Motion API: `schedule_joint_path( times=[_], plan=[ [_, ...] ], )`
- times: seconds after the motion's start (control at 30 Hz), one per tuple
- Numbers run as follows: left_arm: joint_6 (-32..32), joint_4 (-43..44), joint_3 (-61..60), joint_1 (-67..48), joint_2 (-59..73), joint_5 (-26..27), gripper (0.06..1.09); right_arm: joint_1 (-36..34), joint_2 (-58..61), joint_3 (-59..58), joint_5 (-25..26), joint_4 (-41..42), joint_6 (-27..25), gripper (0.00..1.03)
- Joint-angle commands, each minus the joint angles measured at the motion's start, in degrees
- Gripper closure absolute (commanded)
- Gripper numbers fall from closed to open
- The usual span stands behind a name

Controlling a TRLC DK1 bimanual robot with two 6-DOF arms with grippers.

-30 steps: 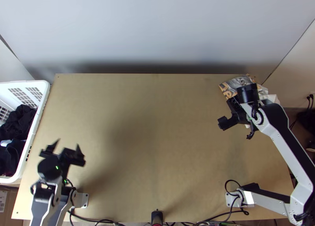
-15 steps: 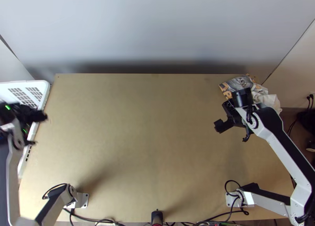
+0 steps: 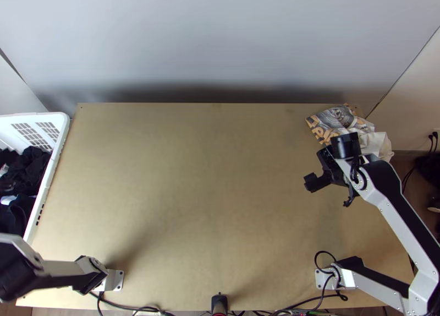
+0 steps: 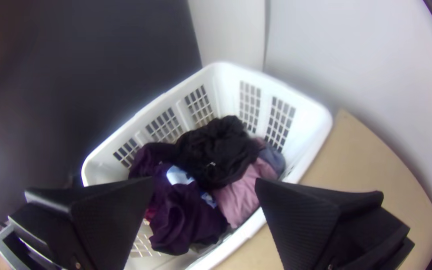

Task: Fold the t-shirt

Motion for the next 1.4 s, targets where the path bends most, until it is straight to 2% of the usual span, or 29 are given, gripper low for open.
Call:
schedule_joint_path(
  times=[0.0,0.17,0.43,0.7,1.03,1.1,1.17,1.23,1.3,1.33,1.37],
  plan=[
    [0.04,2.73,-3.54,10.17,13.45,0.93,0.11,-1.21,-2.11,-2.69,0.00,0.15,0.28,0.05],
    [1.27,5.81,-6.70,12.10,21.10,0.93,0.11,-1.47,-2.20,-3.05,0.00,0.15,0.37,0.05],
    [2.06,9.85,-6.53,12.81,25.05,0.84,0.11,-2.09,-2.81,-4.54,0.00,0.15,0.28,0.05],
    [3.38,15.74,-4.95,13.33,30.76,0.31,0.11,-3.58,-4.31,-6.91,0.00,-0.38,0.11,0.05],
    [4.26,17.15,0.59,13.25,38.06,-0.22,0.12,-4.72,-5.18,-9.81,0.00,-0.91,-0.24,0.05],
    [5.31,17.94,0.59,13.25,38.76,-0.13,0.20,-4.90,-5.18,-10.25,0.00,-0.91,-0.33,0.05],
    [6.01,18.38,0.68,13.33,39.20,-0.04,0.36,-5.16,-5.18,-10.60,0.00,-0.91,-0.33,0.05],
    [6.36,18.55,0.68,13.42,39.29,0.49,0.64,-5.43,-5.27,-10.96,0.00,-0.91,-0.33,0.05],
    [6.72,18.55,0.68,13.42,39.20,1.45,0.98,-5.78,-5.45,-11.40,0.00,-0.91,-0.24,0.05],
    [6.72,18.46,0.68,13.51,38.94,2.07,1.05,-5.87,-5.54,-11.57,0.00,-0.91,-0.24,0.05],
    [6.72,18.02,0.50,13.69,38.59,3.21,1.05,-6.04,-5.71,-11.75,0.00,-0.91,-0.24,0.05]
  ],
)
